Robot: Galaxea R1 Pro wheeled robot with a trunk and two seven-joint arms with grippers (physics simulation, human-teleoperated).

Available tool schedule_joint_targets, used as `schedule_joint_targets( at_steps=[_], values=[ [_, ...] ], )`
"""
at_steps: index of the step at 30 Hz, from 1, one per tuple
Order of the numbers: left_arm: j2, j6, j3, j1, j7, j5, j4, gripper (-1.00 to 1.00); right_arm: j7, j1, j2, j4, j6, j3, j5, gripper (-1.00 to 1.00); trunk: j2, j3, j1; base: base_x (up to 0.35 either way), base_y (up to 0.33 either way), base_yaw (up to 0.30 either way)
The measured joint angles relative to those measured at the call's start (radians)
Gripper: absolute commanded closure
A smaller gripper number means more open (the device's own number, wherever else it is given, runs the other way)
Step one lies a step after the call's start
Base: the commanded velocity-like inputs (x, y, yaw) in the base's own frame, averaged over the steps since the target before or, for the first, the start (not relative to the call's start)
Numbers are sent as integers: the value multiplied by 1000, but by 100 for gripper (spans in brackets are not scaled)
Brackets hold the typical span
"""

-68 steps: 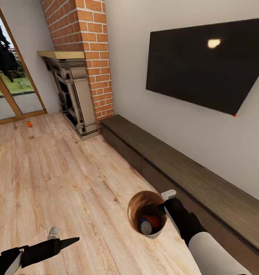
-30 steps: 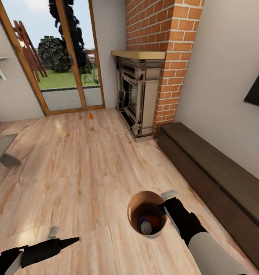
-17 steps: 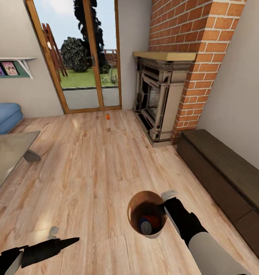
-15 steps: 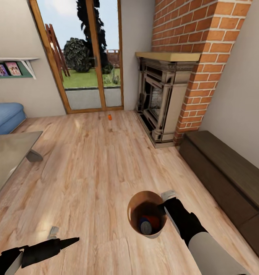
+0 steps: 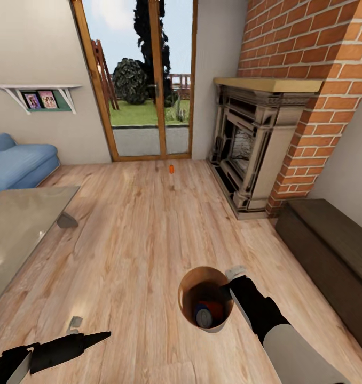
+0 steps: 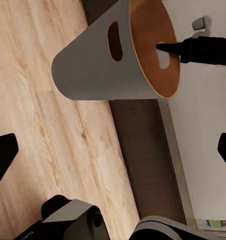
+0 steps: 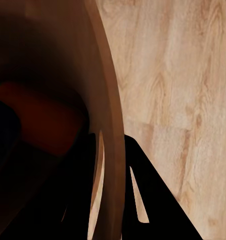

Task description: Put the three can of soda from the living room inside the tash can in the kitchen.

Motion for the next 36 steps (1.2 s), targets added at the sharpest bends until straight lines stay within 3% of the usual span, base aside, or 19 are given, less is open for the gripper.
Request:
schedule_joint_targets(
  at_steps=[20, 36],
  values=[
    [0, -1, 1, 0, 0, 0, 0, -100, 0, 0, 0, 0, 0, 0, 0, 100, 0, 24, 0, 347, 65, 185],
    [0, -2, 1, 0, 0, 0, 0, -100, 0, 0, 0, 0, 1, 0, 1, 100, 0, 30, 0, 348, 132, -48]
  ],
)
